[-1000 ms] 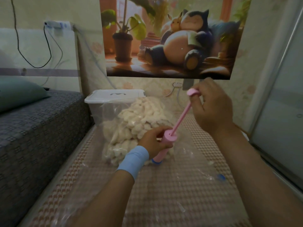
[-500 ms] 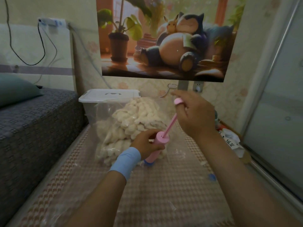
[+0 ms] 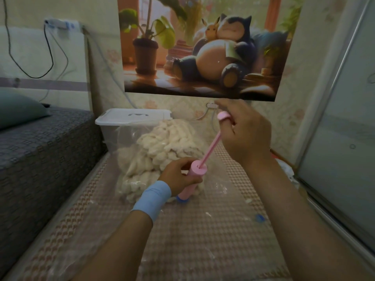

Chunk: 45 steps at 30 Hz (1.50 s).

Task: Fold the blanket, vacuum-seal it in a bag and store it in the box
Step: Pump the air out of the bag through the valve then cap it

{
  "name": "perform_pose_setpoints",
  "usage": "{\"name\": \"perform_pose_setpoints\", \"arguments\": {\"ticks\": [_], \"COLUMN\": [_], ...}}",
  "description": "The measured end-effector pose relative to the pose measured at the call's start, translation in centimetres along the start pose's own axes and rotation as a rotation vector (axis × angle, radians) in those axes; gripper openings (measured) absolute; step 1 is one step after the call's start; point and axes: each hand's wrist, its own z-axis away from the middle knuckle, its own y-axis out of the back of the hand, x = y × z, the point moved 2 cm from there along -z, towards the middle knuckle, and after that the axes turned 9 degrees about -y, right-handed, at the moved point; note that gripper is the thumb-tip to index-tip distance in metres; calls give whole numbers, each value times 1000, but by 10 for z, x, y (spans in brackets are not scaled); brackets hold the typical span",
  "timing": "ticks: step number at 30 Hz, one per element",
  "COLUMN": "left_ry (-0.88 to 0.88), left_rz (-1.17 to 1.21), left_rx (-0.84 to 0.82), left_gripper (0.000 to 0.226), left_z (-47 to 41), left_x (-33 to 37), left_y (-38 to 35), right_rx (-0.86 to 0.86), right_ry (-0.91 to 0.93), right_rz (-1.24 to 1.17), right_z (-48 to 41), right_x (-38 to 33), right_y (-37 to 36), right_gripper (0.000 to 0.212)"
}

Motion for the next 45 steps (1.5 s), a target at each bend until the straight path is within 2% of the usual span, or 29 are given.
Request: {"name": "perform_pose_setpoints", "arguments": {"ticks": [2, 4, 6, 8, 10, 13, 15, 17, 21, 23, 25, 27, 30, 32, 34, 38, 39, 41, 45], "left_ry": [2, 17, 45, 45, 48, 44, 42, 51, 78, 77, 97, 125, 138, 137, 138, 164, 167, 156, 121], "left_rz": [-20, -18, 60, 118, 130, 126, 100, 64, 95, 91, 67, 63, 50, 73, 77, 129, 129, 122, 103], "left_rx": [-3, 17, 27, 27, 41, 14, -7, -23, -11, -27, 0, 39, 13, -2, -6, 41, 53, 51, 9], "left_gripper": [50, 48, 45, 43, 41, 46, 47, 46, 42, 50, 63, 64, 59, 58, 59, 45, 43, 47, 56], "left_z": [2, 5, 7, 8, 7, 4, 4, 4, 8, 8, 6, 4, 5, 6, 7, 8, 7, 6, 5], "left_x": [2, 4, 5, 7, 4, -1, -3, -3, -3, -2, -6, -12, -15, -14, -15, -20, -20, -19, -18], "left_y": [-4, -9, -15, -18, -15, -11, -10, -12, -17, -19, -19, -15, -10, -10, -14, -22, -21, -18, -12], "right_rx": [-54, -287, -563, -669, -549, -106, 49, -19, -570, -658, -616, -434, -72, -23, -149, -650, -681, -545, 5], "right_ry": [-43, -111, -120, -102, -45, 3, -18, -30, -113, -63, -29, 33, 67, 46, 5, -85, -93, -53, 53], "right_rz": [-20, 23, 155, 242, 215, 55, -34, -29, 162, 260, 215, 95, -85, -90, -51, 155, 168, 97, -79], "right_z": [15, 49, 82, 86, 62, 16, 7, 22, 82, 88, 68, 38, 3, 7, 31, 85, 82, 61, 9], "right_x": [4, 10, 17, 19, 11, -2, -2, 1, 16, 17, 7, -7, -20, -18, -9, 12, 12, 5, -10], "right_y": [-12, -40, -65, -71, -58, -18, -5, -18, -68, -75, -68, -48, -13, -15, -37, -81, -81, -67, -20], "right_gripper": [34, 42, 38, 32, 30, 30, 31, 34, 54, 49, 34, 35, 35, 32, 34, 27, 24, 26, 30]}}
